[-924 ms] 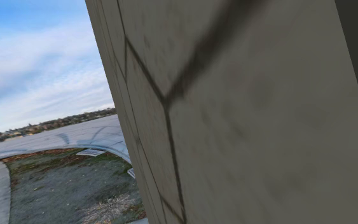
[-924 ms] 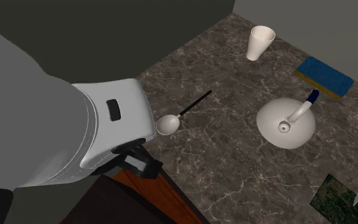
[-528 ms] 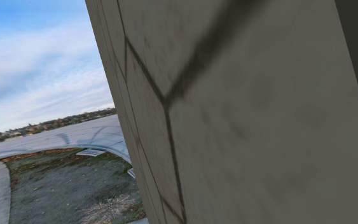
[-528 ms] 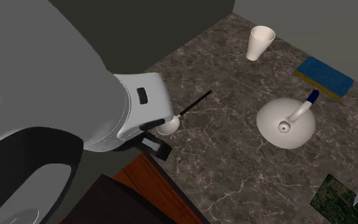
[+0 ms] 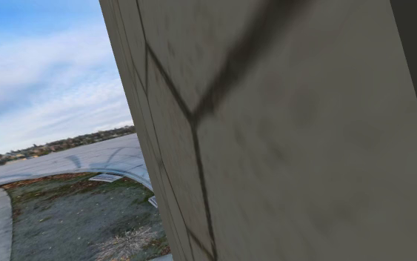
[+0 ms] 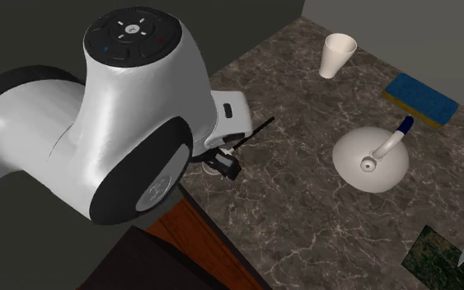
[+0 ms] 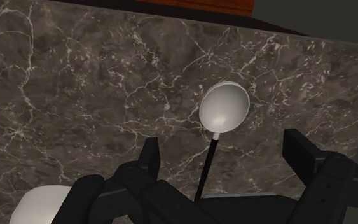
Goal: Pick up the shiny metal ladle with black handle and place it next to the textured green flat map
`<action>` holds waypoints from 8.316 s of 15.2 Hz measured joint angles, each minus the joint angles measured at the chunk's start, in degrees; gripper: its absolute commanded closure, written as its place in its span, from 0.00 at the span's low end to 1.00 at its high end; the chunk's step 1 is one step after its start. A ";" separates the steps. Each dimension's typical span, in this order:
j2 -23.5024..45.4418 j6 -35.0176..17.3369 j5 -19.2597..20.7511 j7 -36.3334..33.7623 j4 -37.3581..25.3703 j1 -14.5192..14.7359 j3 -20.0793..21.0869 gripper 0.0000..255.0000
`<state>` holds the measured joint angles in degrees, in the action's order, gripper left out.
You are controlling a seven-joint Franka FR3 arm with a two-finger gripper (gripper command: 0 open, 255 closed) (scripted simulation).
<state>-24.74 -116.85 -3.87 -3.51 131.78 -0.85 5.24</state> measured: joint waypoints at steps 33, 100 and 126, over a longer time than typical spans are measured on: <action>42.68 -20.52 2.03 -13.73 -20.01 -0.65 1.15 1.00; 25.12 -2.59 -5.34 36.61 -15.32 -24.89 -22.44 1.00; 42.24 -2.77 -13.91 58.66 -27.41 -36.55 -29.11 1.00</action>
<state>17.50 -119.63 -17.78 55.16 104.36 -37.40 -23.87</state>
